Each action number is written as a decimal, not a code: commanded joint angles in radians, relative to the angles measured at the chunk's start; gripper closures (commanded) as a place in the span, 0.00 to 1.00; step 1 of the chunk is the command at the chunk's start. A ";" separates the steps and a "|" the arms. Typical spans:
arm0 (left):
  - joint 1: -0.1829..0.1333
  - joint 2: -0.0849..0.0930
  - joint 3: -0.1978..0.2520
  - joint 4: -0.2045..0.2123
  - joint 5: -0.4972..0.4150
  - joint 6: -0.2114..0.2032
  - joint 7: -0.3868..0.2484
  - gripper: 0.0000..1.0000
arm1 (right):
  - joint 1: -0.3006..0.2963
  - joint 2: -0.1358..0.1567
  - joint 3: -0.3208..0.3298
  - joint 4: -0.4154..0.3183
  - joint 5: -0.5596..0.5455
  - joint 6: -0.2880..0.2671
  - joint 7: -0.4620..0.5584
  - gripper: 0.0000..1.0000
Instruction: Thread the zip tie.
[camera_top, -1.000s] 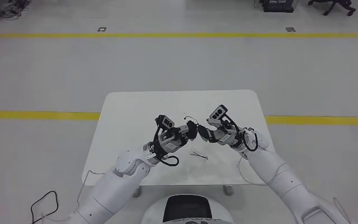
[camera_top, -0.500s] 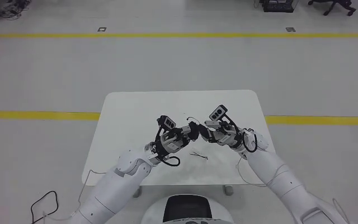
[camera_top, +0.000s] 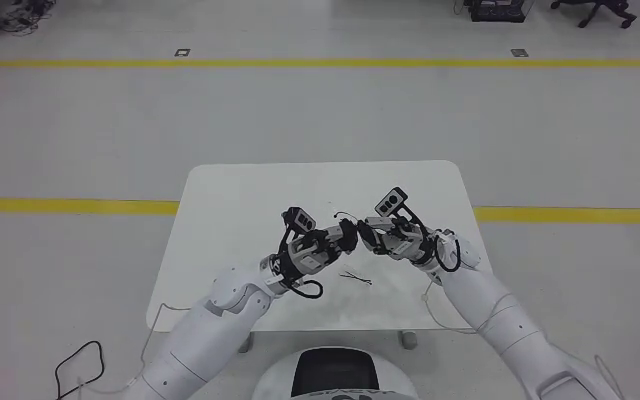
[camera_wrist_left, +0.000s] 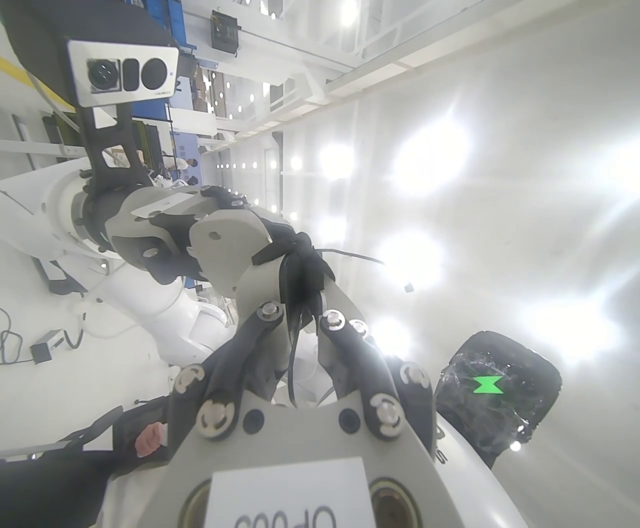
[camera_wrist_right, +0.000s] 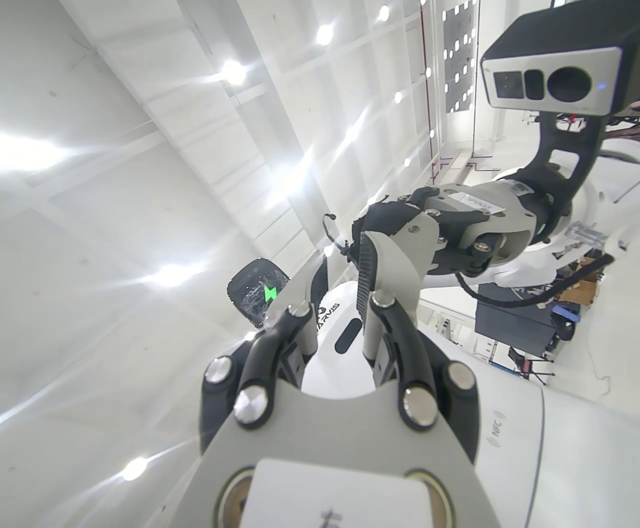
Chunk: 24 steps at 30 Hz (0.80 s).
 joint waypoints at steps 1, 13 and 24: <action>-0.001 0.000 0.001 0.000 0.001 0.002 -0.002 1.00 | 0.001 -0.001 -0.001 0.004 -0.002 0.003 0.000 0.88; 0.000 -0.001 -0.001 0.002 0.004 0.012 -0.006 1.00 | 0.007 -0.011 0.001 0.021 -0.015 0.016 0.000 1.00; 0.003 -0.002 -0.006 0.002 0.005 0.010 -0.006 1.00 | 0.011 -0.020 0.010 0.054 -0.026 0.030 0.000 1.00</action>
